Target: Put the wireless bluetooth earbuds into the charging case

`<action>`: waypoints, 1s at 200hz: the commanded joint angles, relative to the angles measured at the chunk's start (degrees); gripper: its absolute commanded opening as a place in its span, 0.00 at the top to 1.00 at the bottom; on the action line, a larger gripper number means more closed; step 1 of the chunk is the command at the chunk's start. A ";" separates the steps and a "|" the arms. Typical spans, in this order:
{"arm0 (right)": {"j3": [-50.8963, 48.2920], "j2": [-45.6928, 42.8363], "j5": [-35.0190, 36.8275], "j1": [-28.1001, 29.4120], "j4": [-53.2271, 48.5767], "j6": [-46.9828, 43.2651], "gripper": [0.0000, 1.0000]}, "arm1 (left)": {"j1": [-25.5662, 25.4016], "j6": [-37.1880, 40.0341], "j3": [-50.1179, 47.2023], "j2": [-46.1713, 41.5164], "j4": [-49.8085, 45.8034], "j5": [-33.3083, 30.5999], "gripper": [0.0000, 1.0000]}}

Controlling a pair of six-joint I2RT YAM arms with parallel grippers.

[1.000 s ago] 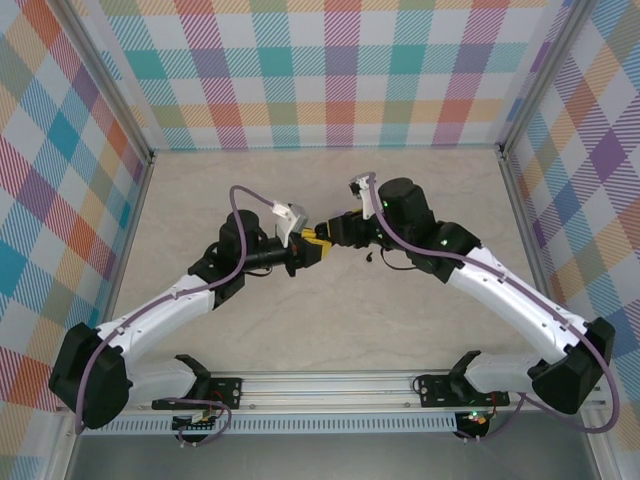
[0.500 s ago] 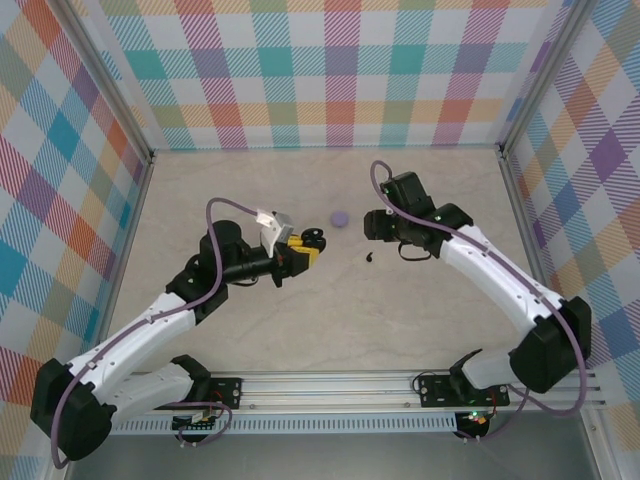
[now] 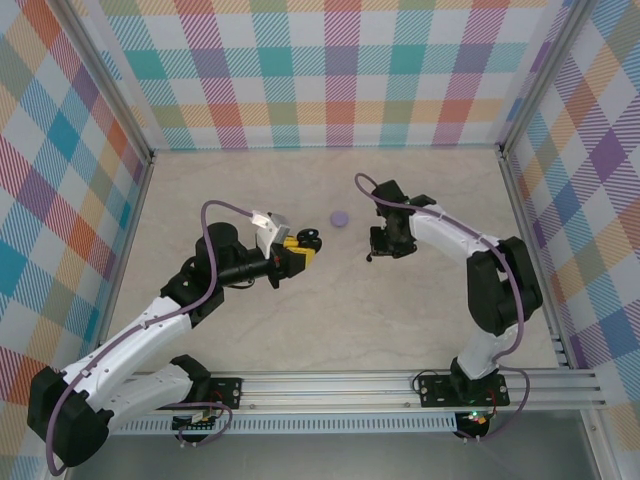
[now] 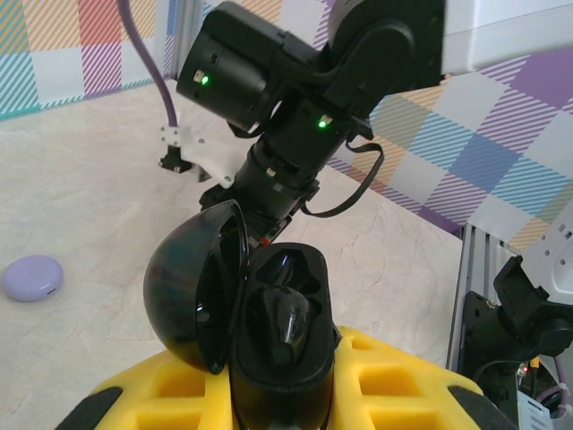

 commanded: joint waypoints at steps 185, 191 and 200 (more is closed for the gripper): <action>12.90 17.69 -1.94 -0.79 -2.02 -4.36 0.88 | -0.90 -1.03 -0.14 -0.94 0.95 0.42 0.95; 12.59 17.39 -1.56 -0.78 -2.31 -4.48 0.87 | -0.89 -1.03 -0.15 -0.96 0.97 0.43 0.95; 12.27 17.08 -0.99 -0.79 -2.93 -4.44 0.87 | -0.85 -1.03 -0.14 -0.94 0.87 0.43 0.95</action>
